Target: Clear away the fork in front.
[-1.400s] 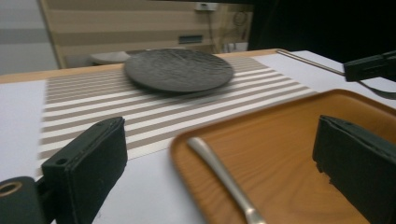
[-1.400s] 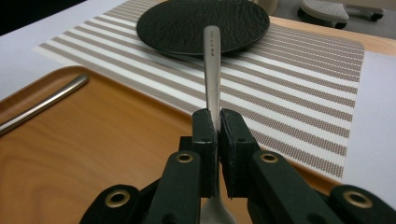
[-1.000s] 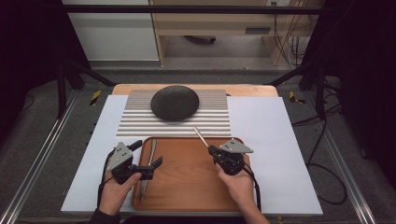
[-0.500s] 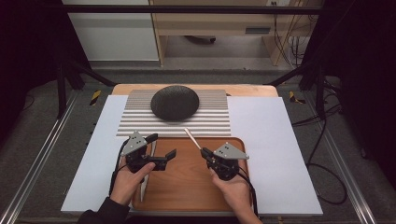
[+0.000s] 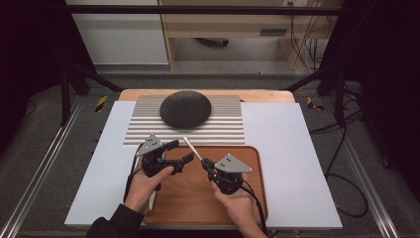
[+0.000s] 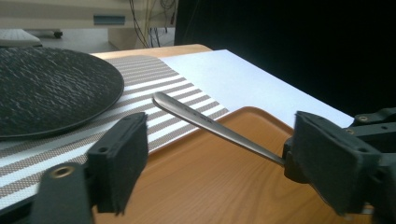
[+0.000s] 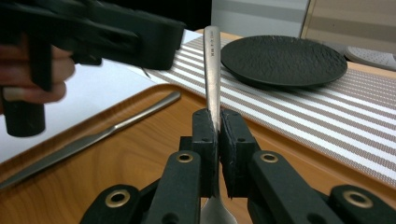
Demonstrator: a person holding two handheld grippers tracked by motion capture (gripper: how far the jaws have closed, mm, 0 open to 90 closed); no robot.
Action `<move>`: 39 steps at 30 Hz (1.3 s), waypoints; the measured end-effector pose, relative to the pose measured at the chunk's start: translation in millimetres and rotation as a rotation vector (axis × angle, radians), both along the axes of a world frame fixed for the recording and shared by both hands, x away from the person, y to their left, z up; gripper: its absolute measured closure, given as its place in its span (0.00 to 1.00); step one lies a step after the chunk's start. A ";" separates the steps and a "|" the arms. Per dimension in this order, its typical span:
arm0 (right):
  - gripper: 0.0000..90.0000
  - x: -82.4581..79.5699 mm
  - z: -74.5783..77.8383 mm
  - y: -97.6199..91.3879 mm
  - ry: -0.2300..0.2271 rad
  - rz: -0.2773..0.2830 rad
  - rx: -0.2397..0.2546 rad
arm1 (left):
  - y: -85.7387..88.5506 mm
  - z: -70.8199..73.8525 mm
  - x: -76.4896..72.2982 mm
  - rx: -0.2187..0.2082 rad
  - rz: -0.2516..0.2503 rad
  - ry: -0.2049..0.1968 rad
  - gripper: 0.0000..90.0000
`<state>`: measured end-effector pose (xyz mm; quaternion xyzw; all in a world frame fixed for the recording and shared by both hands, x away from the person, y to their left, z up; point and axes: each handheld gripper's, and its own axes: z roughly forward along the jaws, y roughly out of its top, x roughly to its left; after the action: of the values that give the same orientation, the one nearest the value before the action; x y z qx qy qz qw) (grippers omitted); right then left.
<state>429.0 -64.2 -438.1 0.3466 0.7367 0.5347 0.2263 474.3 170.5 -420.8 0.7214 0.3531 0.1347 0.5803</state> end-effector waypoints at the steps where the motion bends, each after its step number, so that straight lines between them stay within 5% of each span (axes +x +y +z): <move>1: 0.94 -0.2 0.5 0.4 -0.004 0.000 0.004 | -0.5 -0.2 0.5 -0.003 0.000 0.003 0.25; 27: 0.94 -2.8 1.7 10.6 -0.009 0.024 0.021 | -7.1 -1.2 10.0 -0.128 0.019 0.122 0.69; 33: 0.94 -0.6 -0.8 14.4 0.004 0.035 0.018 | -6.3 4.6 5.0 -0.255 -0.045 0.156 0.93; 36: 1.00 2.2 -1.6 16.4 0.017 0.048 0.036 | -10.8 9.3 -0.2 -0.185 -0.031 0.104 0.97; 39: 1.00 3.0 0.1 16.9 0.017 0.057 0.045 | -7.6 11.1 -1.1 -0.198 -0.024 0.101 0.97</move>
<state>432.0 -47.2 -438.0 0.3350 0.7360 0.5545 0.1967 473.2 162.9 -409.7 0.6707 0.3850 0.0556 0.6316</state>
